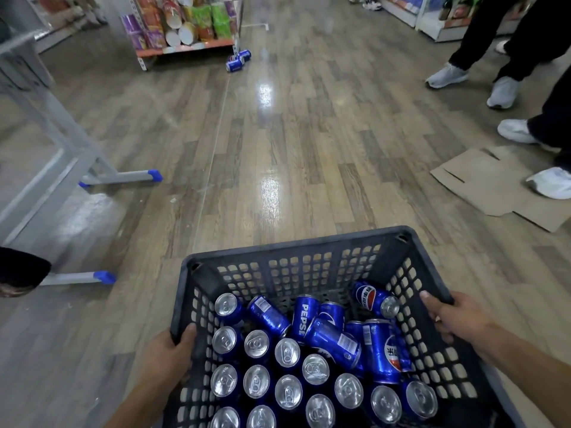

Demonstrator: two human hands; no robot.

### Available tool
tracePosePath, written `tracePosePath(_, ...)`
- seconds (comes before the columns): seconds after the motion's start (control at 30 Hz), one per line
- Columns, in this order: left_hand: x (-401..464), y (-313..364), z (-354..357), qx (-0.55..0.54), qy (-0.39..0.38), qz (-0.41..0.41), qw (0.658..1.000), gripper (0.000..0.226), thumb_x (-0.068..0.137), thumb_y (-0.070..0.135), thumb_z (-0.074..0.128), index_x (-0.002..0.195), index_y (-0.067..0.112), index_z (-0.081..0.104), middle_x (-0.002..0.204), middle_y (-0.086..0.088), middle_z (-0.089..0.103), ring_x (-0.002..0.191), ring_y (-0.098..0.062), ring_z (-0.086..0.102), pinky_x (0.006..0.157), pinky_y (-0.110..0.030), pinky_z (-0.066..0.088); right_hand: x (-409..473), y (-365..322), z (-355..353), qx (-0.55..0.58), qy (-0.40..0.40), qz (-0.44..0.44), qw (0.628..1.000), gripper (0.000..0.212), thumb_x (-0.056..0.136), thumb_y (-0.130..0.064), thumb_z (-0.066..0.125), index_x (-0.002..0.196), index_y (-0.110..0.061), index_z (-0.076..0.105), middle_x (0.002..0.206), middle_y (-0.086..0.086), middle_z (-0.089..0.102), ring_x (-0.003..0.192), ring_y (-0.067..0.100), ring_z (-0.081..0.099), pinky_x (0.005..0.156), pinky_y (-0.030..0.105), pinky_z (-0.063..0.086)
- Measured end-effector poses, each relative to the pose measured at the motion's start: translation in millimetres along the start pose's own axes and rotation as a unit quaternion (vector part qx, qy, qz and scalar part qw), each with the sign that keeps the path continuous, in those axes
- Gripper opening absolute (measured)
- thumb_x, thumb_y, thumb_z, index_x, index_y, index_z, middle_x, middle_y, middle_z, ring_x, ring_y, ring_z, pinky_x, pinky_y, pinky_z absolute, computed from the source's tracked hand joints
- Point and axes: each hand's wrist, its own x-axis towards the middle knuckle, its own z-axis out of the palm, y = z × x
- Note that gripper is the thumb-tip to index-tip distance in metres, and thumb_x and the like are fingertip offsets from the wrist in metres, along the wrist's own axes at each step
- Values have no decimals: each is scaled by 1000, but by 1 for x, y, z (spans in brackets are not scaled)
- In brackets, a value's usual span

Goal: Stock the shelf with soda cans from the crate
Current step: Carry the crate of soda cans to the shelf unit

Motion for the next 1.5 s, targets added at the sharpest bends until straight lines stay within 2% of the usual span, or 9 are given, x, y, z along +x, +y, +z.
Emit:
tracePosePath(0.2, 1, -2, 1, -18, -13, -16, 1000, 36, 101, 31, 58, 87, -2, 58, 50, -8, 53, 44, -21, 47, 52, -37, 42, -6, 11, -4, 25, -15, -2, 1000, 30, 98, -28, 60, 83, -3, 56, 48, 4, 48, 40, 17, 42, 45, 27, 40)
tracePosePath(0.37, -19, -2, -8, -21, -16, -34, 999, 35, 100, 33, 60, 85, 2, 57, 46, -7, 48, 44, -20, 45, 53, -36, 42, -23, 22, -10, 26, -18, -18, 999, 29, 100, -24, 57, 82, -2, 53, 48, 7, 46, 39, 19, 40, 47, 29, 37)
tracePosePath(0.63, -77, 17, -40, -60, -14, -61, 996, 33, 101, 27, 59, 97, -6, 56, 61, -12, 48, 45, -18, 40, 47, -30, 39, -67, -2, -39, -4, -16, -28, 999, 27, 101, -22, 56, 81, -4, 53, 50, 9, 46, 42, 20, 41, 49, 31, 37)
tracePosePath(0.87, -129, 77, -82, -53, -26, -48, 997, 27, 102, 25, 57, 84, 4, 55, 58, -9, 45, 47, -18, 40, 46, -29, 38, -107, -38, -85, -17, -36, -17, 999, 30, 101, -24, 56, 78, -4, 53, 50, 8, 46, 44, 20, 42, 48, 31, 39)
tracePosePath(1.07, -151, 130, -113, -68, -9, -61, 996, 24, 102, 27, 57, 89, 7, 55, 64, -8, 47, 49, -18, 40, 46, -30, 39, -131, -90, -114, -9, -45, -17, 999, 25, 101, -19, 55, 81, -4, 52, 54, 9, 45, 46, 21, 41, 49, 33, 37)
tracePosePath(1.23, -139, 173, -142, -74, -18, -74, 994, 25, 103, 29, 55, 88, 9, 53, 63, -6, 45, 47, -16, 39, 43, -28, 38, -127, -148, -126, -18, -61, -24, 998, 27, 101, -24, 56, 83, -4, 55, 55, 10, 47, 49, 21, 43, 51, 34, 37)
tracePosePath(1.4, -99, 224, -160, -88, -25, -85, 992, 26, 103, 30, 55, 87, 10, 50, 60, -3, 42, 47, -15, 37, 42, -27, 36, -107, -218, -118, -15, -69, -23, 997, 29, 100, -28, 59, 84, -4, 55, 56, 9, 48, 49, 22, 43, 53, 33, 38)
tracePosePath(1.5, -69, 252, -172, -109, -29, -72, 991, 22, 102, 27, 58, 90, 10, 51, 64, -4, 44, 47, -14, 38, 43, -28, 36, -96, -257, -112, 10, -65, -13, 998, 28, 98, -28, 61, 85, -3, 58, 60, 12, 48, 53, 22, 43, 54, 34, 37)
